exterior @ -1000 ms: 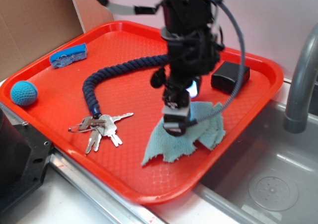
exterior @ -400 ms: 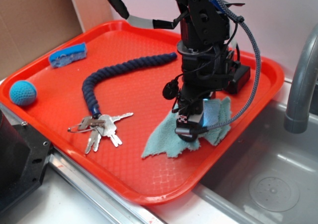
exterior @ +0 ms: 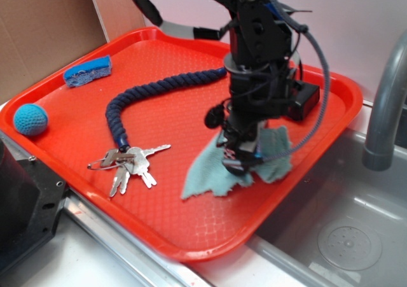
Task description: Grab the blue cloth.
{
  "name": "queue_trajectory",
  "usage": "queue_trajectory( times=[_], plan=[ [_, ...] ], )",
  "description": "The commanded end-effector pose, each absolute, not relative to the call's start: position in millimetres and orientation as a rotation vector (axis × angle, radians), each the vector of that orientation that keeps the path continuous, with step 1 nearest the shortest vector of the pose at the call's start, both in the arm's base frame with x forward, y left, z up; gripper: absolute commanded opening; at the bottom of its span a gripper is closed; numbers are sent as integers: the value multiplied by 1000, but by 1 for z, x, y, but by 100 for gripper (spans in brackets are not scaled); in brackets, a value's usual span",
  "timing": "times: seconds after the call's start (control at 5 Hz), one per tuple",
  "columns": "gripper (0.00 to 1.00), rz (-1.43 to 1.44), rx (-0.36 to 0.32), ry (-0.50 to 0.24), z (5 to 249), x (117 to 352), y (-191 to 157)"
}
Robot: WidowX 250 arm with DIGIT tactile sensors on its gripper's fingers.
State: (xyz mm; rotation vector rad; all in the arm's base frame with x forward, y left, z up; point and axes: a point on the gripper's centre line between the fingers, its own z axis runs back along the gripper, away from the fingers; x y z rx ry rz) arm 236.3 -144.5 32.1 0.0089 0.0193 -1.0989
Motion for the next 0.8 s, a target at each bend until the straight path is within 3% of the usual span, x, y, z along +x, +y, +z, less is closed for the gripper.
queue_trajectory(
  times=[0.0,0.4,0.6],
  plan=[
    [0,-710,34,-131,142,161,-106],
    [0,-214,103,-102,239,153,-45],
    [0,34,95,-50,246,164,-23]
  ],
)
